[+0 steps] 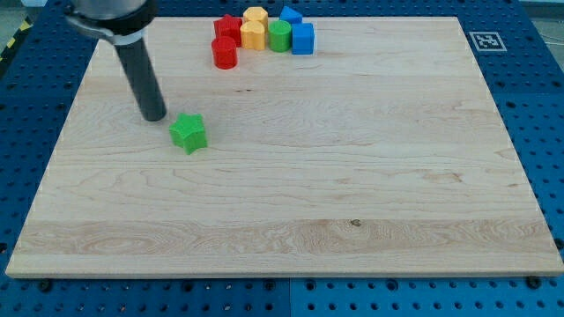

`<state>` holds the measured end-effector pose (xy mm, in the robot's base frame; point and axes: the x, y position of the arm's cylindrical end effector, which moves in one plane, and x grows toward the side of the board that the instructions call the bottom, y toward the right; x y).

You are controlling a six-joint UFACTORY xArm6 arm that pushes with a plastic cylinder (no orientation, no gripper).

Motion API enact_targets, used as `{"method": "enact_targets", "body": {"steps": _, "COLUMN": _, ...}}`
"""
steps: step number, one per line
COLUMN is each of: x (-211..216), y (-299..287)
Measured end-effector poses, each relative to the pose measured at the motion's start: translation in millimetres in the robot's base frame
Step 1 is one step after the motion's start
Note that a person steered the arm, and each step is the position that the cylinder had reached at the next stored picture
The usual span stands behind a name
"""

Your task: Slightly push the green star towards the red circle

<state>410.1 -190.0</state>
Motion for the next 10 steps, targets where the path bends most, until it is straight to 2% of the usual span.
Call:
{"method": "enact_targets", "body": {"steps": 1, "x": 10, "y": -33}}
{"method": "enact_targets", "body": {"steps": 2, "x": 24, "y": -38}}
{"method": "enact_targets", "body": {"steps": 4, "x": 66, "y": -11}}
{"method": "enact_targets", "body": {"steps": 5, "x": 72, "y": 17}}
{"method": "enact_targets", "body": {"steps": 8, "x": 48, "y": 103}}
{"method": "enact_targets", "body": {"steps": 10, "x": 52, "y": 102}}
